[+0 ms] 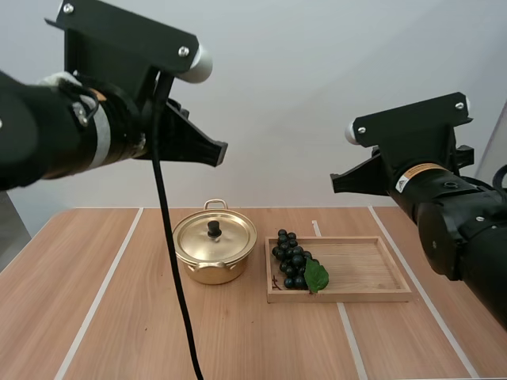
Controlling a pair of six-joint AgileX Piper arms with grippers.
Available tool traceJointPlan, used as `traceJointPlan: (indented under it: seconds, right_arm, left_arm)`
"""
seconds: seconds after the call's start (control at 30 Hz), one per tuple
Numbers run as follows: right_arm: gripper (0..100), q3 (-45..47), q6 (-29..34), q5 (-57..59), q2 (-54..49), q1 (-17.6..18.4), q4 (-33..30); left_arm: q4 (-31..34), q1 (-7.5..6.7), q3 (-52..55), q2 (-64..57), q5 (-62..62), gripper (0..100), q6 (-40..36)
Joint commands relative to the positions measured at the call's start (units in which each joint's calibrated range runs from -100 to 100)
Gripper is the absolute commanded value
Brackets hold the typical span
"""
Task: Open the pot, put the pineapple inside, and close it
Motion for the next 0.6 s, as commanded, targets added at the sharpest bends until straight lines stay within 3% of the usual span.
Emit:
traceJointPlan:
  seconds: [0.0, 0.23, 0.4, 0.57]
  right_arm:
    - [0, 0.68, 0.62, 0.87, -0.86, -0.85, 0.95]
    - [0, 0.68, 0.62, 6.26, -1.62, -1.01, 1.87]
    - [0, 0.68, 0.51, 20.22, -3.3, -1.01, -0.57]
    - [0, 0.68, 0.51, 28.27, -4.27, -1.01, -2.73]
  left_arm:
    - [-0.55, 0.04, 4.24, -1.82, -2.01, 0, -0.87]
    - [1.22, 0.15, 12.89, -7.09, -6.64, 0, -1.42]
    - [4.5, 2.29, 16.66, -17.04, -10.15, 0, -3.56]
    - [7.38, 0.76, 17.46, -18.03, -14.17, 0, -3.56]
